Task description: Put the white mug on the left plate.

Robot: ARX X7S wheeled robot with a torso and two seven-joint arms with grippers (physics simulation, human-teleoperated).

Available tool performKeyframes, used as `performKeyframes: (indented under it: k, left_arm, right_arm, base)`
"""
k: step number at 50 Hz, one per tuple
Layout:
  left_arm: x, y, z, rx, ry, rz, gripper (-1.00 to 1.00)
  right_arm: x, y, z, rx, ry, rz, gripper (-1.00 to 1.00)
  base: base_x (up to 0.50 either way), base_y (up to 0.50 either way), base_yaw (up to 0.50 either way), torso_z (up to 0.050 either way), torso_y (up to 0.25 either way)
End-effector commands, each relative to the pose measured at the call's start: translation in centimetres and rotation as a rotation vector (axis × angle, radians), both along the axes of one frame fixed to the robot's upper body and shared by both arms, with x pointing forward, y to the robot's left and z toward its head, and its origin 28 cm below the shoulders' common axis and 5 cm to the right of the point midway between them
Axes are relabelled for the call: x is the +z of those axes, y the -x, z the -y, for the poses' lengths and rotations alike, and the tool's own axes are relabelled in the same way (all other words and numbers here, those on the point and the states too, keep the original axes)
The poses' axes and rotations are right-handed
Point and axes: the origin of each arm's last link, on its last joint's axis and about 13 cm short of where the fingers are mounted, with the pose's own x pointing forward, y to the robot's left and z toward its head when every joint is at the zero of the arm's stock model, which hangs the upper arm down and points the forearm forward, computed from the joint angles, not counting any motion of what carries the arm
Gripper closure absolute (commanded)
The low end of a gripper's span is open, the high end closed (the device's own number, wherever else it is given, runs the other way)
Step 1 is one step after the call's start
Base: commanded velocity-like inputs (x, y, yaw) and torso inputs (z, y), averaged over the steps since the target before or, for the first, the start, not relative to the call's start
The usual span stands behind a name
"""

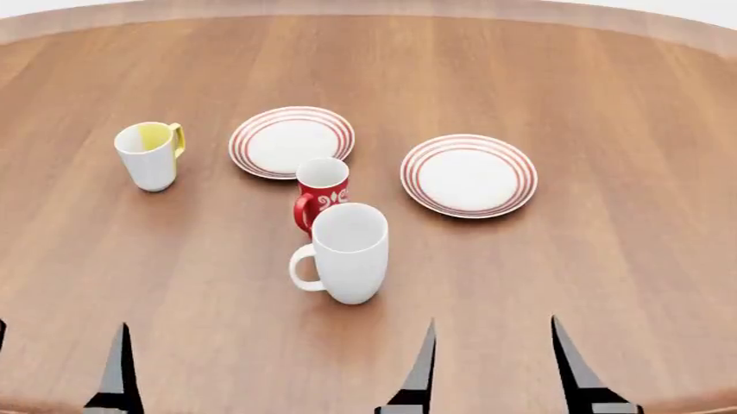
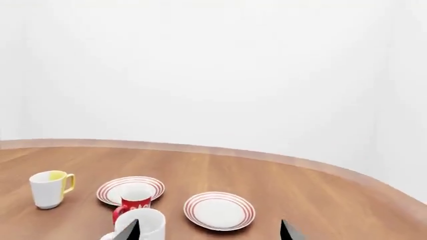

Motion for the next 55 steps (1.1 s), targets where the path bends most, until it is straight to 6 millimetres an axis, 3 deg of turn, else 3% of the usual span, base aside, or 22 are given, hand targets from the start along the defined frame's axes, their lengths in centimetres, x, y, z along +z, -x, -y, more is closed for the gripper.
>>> performKeyframes:
  k: [1,9,20,55]
  left_arm:
    - [4.1,1.6,-0.2,0.002,0.028,0.106,-1.00]
    - [5.8,2.7,-0.1,0.002,0.053,0.146,-1.00]
    - [6.3,3.2,0.0,-0.001,0.054,0.169,-1.00]
    - [6.9,4.1,0.3,-0.034,0.046,0.184,-1.00]
  right_arm:
    - [4.9,2.0,-0.3,-0.005,0.044,0.140,-1.00]
    - [6.7,2.7,-0.6,-0.003,0.071,0.191,-1.00]
    - [6.6,2.7,-0.5,-0.019,0.108,0.173,-1.00]
    - [6.4,2.9,-0.2,-0.023,0.080,0.148,-1.00]
  base:
    - [0.00,0.00,0.00,0.000,0.000]
    - [0.00,0.00,0.00,0.000,0.000]
    - [0.01,0.00,0.00,0.000,0.000]
    - [0.50,0.00,0.00,0.000,0.000]
